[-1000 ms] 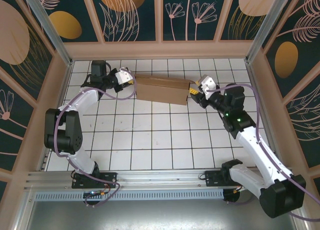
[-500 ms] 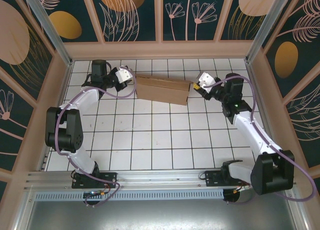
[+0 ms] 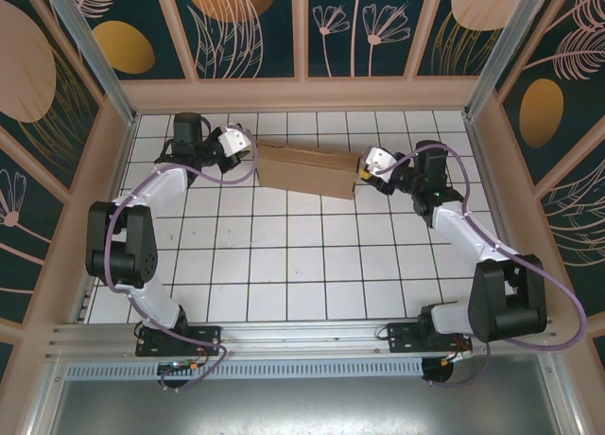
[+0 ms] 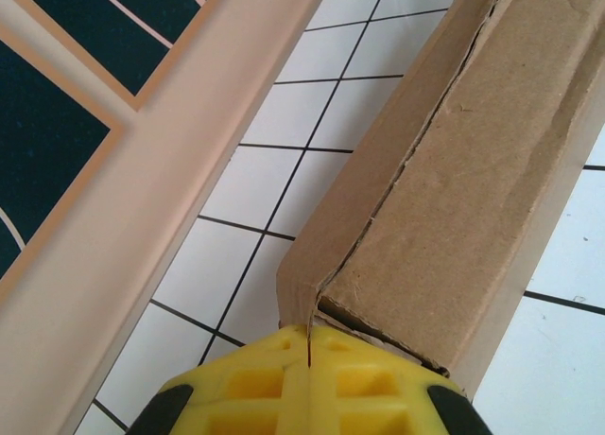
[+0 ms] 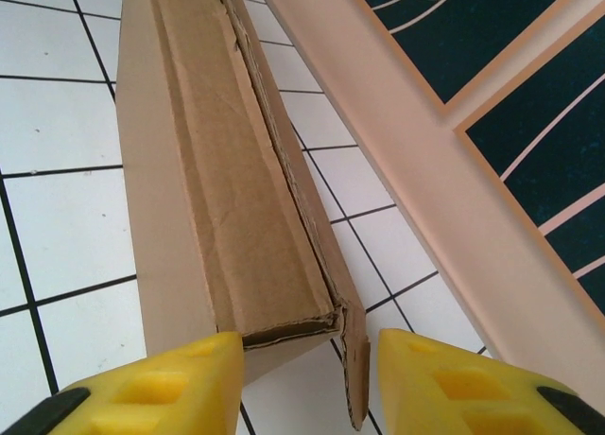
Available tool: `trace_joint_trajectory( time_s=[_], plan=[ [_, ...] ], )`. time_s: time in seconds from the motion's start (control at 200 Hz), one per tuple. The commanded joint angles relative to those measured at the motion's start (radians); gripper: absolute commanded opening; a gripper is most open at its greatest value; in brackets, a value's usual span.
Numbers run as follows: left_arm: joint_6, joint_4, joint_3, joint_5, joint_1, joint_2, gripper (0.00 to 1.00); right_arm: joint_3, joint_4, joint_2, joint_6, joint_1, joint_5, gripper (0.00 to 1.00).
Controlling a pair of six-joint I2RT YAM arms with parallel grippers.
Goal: Fold the paper box
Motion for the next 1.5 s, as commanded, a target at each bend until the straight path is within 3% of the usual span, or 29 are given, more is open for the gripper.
trace_joint_trajectory(
  time_s=[0.0, 0.215, 0.505, 1.021, 1.226, 1.411, 1.496],
  plan=[
    [-0.010, -0.015, 0.034, 0.044, 0.005, 0.023, 0.01, -0.009, 0.037, 0.021, -0.021, -0.010, 0.013, 0.40],
    [0.000, -0.031, 0.034, 0.037, 0.004, 0.020, 0.00, 0.013, 0.080, 0.072, 0.011, -0.016, 0.033, 0.35],
    [0.009, -0.029, 0.009, 0.018, 0.005, -0.001, 0.00, 0.062, 0.095, 0.141, 0.039, -0.015, 0.034, 0.21],
    [-0.029, -0.031, 0.017, 0.012, 0.005, 0.000, 0.00, 0.014, 0.137, 0.085, 0.070, -0.012, 0.034, 0.22],
    [-0.066, -0.013, 0.009, 0.023, 0.004, -0.010, 0.00, 0.040, 0.110, 0.107, 0.081, -0.010, 0.042, 0.08],
    [-0.097, 0.011, -0.038, 0.003, -0.033, -0.046, 0.00, 0.052, 0.111, 0.123, 0.103, 0.001, 0.045, 0.01],
    [-0.176, 0.009, -0.031, -0.042, -0.060, -0.054, 0.00, 0.063, 0.105, 0.124, 0.138, 0.013, 0.051, 0.00]
  ],
)
